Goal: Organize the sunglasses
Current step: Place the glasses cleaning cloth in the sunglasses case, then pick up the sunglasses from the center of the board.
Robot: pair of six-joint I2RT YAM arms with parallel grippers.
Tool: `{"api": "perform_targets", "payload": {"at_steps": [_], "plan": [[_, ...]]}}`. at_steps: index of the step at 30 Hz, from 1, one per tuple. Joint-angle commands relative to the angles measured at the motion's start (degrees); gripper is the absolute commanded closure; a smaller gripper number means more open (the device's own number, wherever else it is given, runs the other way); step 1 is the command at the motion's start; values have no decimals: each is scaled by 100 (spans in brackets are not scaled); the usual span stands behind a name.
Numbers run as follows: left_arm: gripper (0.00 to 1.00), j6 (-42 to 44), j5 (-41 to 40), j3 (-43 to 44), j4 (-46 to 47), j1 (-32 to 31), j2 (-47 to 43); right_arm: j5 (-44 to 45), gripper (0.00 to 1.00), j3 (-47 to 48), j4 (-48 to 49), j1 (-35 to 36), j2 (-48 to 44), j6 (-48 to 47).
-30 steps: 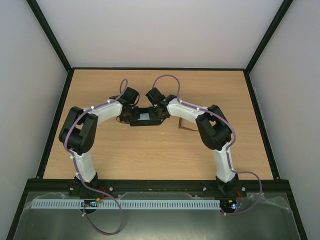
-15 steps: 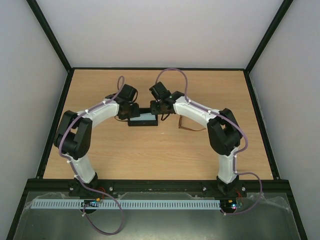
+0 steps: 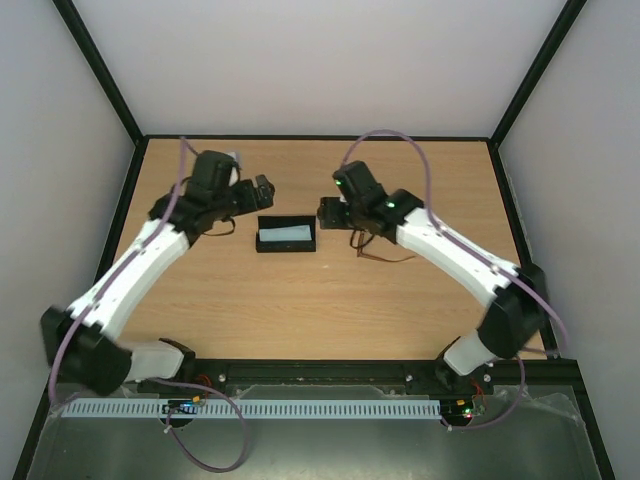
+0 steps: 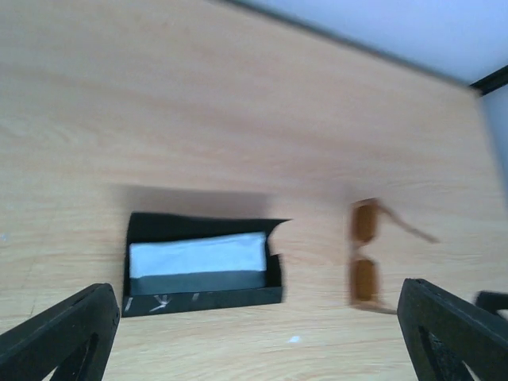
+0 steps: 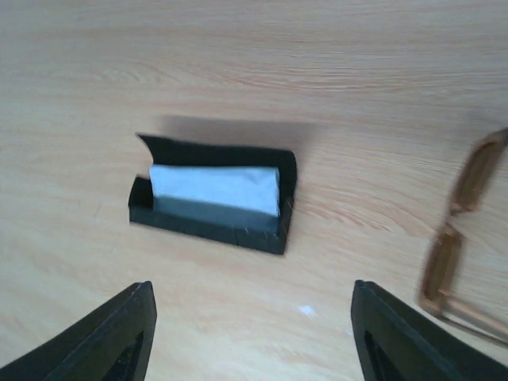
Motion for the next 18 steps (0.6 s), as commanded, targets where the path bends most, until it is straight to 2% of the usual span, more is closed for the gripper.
{"api": "perform_targets", "payload": {"at_steps": [1,4,5,11,15,18], "plan": [[1,-99,462,60,-656,32,-1062,-126,22,-826,-629,-16,-1168,232],[1,-245,637,-328,-980,32,-1603,-278,3,-1582,-662,-15,-1956,601],[1,-309,745,-555,-1000,25,-1813,-351,1,-1827,-667,-15,-2198,750],[1,-818,1110,-1917,-1110,-11,-3164,-791,1,-2983,-571,-11,-3245,1421],[1,-1052,1362,-2535,-975,-20,-3603,-944,2,-3479,-350,-10,-3338,1567],[1,-1218,1490,-3011,-662,-20,-3651,-895,1,-3465,-154,-33,-3023,1533]]}}
